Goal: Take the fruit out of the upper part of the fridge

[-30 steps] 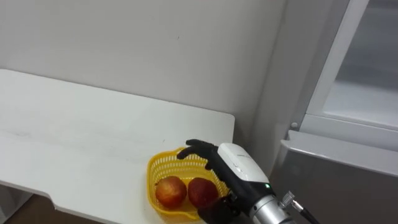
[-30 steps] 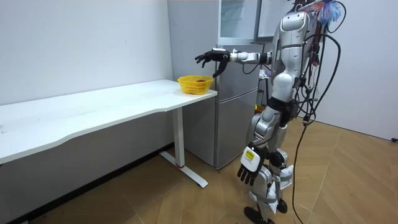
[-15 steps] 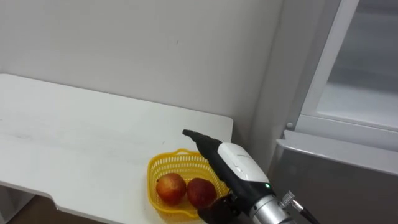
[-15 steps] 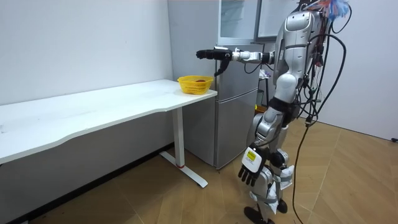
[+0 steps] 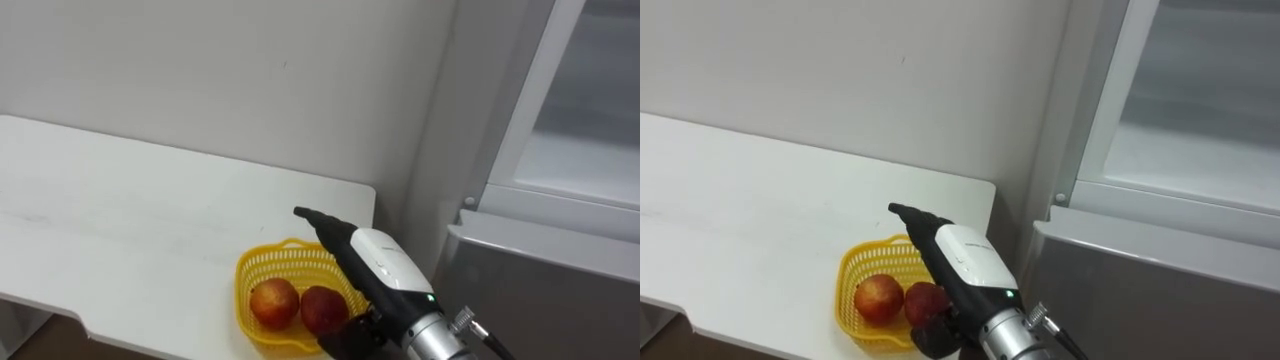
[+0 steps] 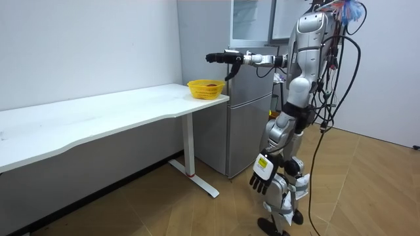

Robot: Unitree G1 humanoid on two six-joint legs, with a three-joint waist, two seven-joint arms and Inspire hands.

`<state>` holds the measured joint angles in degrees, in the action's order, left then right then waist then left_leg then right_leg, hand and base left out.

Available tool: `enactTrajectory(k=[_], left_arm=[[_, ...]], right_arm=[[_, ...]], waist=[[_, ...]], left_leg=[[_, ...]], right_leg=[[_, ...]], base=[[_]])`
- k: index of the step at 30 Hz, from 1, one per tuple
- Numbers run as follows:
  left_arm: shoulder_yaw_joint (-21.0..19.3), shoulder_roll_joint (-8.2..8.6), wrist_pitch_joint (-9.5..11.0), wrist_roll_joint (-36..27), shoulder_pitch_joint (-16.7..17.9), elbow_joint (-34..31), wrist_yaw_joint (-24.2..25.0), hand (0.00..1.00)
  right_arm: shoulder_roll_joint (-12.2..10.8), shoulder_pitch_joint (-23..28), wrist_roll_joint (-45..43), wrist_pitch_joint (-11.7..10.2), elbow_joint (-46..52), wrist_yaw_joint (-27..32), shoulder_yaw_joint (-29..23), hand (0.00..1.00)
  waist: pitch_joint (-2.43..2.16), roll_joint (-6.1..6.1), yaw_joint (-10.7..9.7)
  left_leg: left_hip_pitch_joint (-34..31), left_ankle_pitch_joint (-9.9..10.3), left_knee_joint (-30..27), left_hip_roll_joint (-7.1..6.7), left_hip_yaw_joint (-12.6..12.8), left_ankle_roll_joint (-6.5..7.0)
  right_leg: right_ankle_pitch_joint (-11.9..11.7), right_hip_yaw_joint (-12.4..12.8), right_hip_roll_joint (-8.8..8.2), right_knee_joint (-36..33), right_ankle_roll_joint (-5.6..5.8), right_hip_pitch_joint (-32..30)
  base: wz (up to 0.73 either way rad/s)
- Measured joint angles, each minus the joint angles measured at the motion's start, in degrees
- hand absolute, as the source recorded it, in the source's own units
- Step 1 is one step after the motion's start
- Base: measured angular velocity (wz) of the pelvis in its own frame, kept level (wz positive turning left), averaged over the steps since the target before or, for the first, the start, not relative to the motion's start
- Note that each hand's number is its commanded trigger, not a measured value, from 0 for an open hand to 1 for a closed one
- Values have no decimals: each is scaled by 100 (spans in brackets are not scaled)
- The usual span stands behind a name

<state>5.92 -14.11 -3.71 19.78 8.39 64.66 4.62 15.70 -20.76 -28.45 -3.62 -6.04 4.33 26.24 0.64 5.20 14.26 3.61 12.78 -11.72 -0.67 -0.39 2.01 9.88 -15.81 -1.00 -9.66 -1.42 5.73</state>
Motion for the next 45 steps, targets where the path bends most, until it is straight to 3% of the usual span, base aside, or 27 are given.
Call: enactTrajectory(k=[6,10,15,20,25,29,35,41,45], left_arm=[[1,59,0,-2,55,-22,6,0],[-5,68,14,5,125,-11,-31,0],[-18,186,65,-3,199,2,-43,0],[-15,189,78,-7,178,12,-117,0],[-12,198,108,6,84,20,-200,0],[-11,196,154,2,64,9,-201,0],[-5,200,220,-8,59,67,-197,0],[-9,220,245,-5,141,46,-198,0],[-30,229,243,4,210,51,-194,0]], right_arm=[[2,14,350,-2,575,-86,-41,0],[2,98,513,-66,1142,-129,-190,0],[10,520,866,-209,1610,-48,-583,0],[8,786,1019,-280,1864,151,-731,0],[8,1094,1027,-300,2206,255,-863,0],[9,1133,1186,-348,2489,329,-1042,0],[2,1320,1272,-529,2594,506,-1239,0],[3,1656,1217,-640,2638,704,-1715,0],[-18,1888,1230,-641,2779,890,-2165,0]], waist=[[29,-68,-182],[20,-106,-366],[-36,-243,-491],[-19,-323,-610],[-73,-383,-840],[-91,-415,-953],[-64,-440,-1070],[-58,-429,-1147],[-73,-451,-1338]], left_leg=[[23,0,3,0,7,2],[33,0,19,2,18,2],[109,0,43,6,39,3],[103,2,42,39,208,0],[90,2,64,40,220,-2],[127,1,38,43,252,-1],[325,2,130,64,357,-3],[319,22,138,93,494,-11],[277,21,143,96,508,-12]], right_leg=[[1,51,3,7,2,13],[1,56,13,7,2,23],[1,141,1,0,3,58],[1,166,4,-4,2,14],[1,170,15,-10,2,7],[1,204,12,-10,2,19],[1,336,41,-9,2,125],[-6,472,96,-16,-2,64],[-8,496,102,-29,-5,6]], base=[[-2],[0],[-4],[-13],[0],[-4],[-9],[-12],[-2]])
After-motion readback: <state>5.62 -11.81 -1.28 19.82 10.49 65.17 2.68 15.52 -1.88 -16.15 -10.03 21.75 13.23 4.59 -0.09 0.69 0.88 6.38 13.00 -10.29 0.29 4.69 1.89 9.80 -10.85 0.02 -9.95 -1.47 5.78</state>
